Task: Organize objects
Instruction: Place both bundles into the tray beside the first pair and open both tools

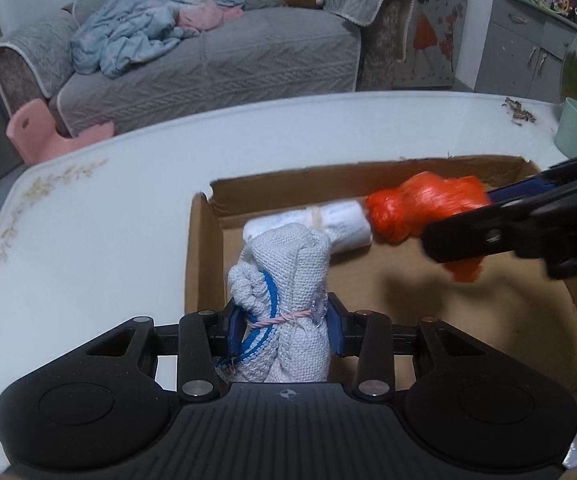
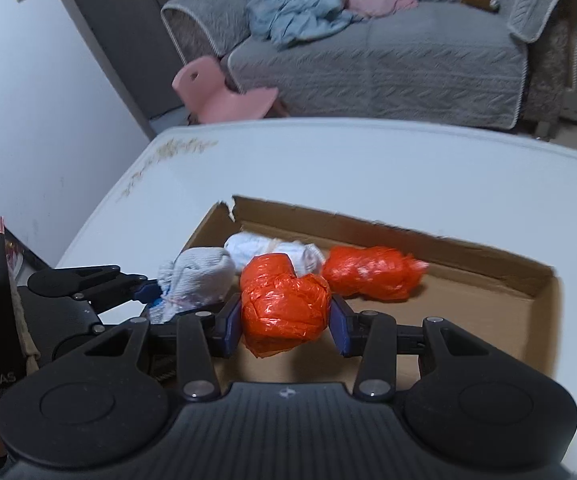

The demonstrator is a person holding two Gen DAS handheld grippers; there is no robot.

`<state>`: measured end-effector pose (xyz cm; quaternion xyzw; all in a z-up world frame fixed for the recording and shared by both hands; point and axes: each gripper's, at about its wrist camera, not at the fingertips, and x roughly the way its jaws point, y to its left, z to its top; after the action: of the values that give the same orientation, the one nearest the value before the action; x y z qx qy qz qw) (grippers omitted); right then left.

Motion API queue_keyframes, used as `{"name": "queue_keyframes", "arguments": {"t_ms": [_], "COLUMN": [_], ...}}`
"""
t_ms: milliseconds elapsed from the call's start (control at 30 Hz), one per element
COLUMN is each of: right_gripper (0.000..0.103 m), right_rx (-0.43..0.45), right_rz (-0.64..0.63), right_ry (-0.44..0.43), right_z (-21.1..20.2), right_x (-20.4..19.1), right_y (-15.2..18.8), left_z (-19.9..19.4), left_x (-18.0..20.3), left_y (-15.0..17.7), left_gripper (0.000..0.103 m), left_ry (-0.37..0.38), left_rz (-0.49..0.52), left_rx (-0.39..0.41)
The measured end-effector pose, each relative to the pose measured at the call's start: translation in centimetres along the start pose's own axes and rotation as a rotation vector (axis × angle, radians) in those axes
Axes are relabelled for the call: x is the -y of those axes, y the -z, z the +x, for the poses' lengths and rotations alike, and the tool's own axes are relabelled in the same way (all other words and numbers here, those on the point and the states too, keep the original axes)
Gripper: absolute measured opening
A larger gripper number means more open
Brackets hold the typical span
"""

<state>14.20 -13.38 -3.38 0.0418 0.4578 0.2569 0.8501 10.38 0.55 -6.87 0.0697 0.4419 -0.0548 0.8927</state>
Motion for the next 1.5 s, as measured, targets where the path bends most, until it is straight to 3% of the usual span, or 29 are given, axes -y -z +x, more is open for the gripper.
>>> {"name": "queue_keyframes", "arguments": {"t_ms": [333,700,967,1100,1367,1500], "right_gripper": [0.04,0.041,0.045,0.05,0.051,0.052], "right_rx": [-0.088,-0.122,-0.123,-0.11,-0.086,-0.068], "right_rz": [0.012,0.006,0.007,0.004,-0.008,-0.021], "right_ry": [-0.008,0.0,0.006,0.013,0.021,0.03], "right_z": [3.4,4.7,4.6,4.4,3.4,1.4], "right_x": [0.5,0.3,0.3,0.3,0.1,-0.3], "right_y": [0.3,0.5,0.5,0.3,0.0,-0.2], "left_z": [1.8,2.1,1.9,1.5,0.5,-1.9], "left_x": [0.2,0.3,0.3,0.3,0.7,0.5], "left_y": [0.0,0.1,0.1,0.2,0.0,0.0], "left_gripper": [0.047,0.048,0.054,0.062,0.063,0.064], "left_ry": [-0.01,-0.013,-0.012,-0.021,-0.016,-0.006], "left_rz": [0.017,0.006,0.005,0.007,0.013,0.011], "left_rx": [-0.027,-0.041,-0.048,-0.043,-0.031,-0.012]}}
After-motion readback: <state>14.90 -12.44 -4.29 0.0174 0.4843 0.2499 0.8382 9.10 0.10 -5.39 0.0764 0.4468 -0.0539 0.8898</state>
